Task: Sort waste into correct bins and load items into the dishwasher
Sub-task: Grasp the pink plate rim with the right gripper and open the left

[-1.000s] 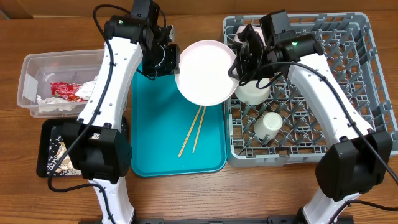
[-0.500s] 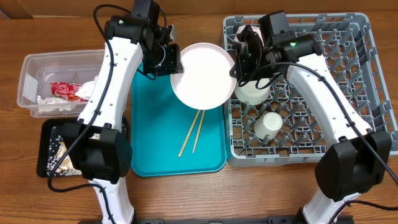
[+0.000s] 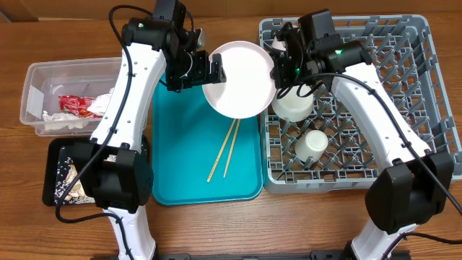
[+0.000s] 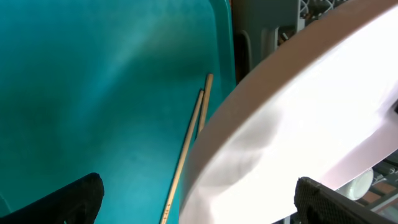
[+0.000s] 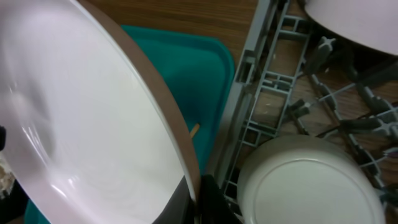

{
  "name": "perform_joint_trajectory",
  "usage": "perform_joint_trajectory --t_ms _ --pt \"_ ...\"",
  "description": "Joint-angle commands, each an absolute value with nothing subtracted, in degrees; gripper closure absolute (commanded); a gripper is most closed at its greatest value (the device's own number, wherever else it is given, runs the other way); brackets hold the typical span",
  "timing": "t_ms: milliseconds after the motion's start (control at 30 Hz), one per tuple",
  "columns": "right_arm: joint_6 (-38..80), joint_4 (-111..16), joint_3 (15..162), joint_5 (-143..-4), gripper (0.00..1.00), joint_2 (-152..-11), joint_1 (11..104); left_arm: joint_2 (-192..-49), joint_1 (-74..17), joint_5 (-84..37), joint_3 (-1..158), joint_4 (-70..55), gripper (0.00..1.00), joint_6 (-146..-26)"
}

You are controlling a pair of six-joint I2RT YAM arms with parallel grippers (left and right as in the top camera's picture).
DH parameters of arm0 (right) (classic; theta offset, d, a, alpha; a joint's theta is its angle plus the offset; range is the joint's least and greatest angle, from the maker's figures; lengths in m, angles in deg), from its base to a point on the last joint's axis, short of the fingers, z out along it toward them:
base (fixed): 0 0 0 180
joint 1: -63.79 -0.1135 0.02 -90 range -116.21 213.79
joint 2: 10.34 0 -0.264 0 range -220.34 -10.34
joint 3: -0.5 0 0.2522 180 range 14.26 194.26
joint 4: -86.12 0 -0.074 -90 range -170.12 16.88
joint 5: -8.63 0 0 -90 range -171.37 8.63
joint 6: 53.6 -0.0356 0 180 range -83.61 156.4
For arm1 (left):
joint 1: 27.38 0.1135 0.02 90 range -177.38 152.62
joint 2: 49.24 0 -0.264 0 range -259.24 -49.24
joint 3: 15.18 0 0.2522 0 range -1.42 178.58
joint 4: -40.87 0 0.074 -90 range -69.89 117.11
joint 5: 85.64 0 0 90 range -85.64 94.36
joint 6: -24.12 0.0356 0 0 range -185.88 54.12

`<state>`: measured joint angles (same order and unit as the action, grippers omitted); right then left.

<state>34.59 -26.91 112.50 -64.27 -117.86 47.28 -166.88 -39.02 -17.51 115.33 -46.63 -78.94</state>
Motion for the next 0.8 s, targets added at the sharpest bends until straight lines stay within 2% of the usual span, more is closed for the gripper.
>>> perform_joint_trajectory --t_ms 0,367,567,767 --pt "34.7 -27.9 112.5 -69.6 0.96 -116.3 47.2 -164.6 -38.9 -15.5 116.7 -46.5 0.0 -78.1" --pt "34.7 -32.7 113.2 -86.8 0.96 -116.3 47.2 -164.6 -38.9 -15.5 116.7 -46.5 0.0 -78.1" --pt "34.7 -31.1 119.6 -101.2 0.96 -115.1 47.1 -164.6 -38.9 -15.5 116.7 -46.5 0.0 -78.1" --pt "33.2 -27.1 122.8 -106.2 0.96 -110.1 47.2 -164.6 -38.9 -15.5 116.7 -46.5 0.0 -78.1"
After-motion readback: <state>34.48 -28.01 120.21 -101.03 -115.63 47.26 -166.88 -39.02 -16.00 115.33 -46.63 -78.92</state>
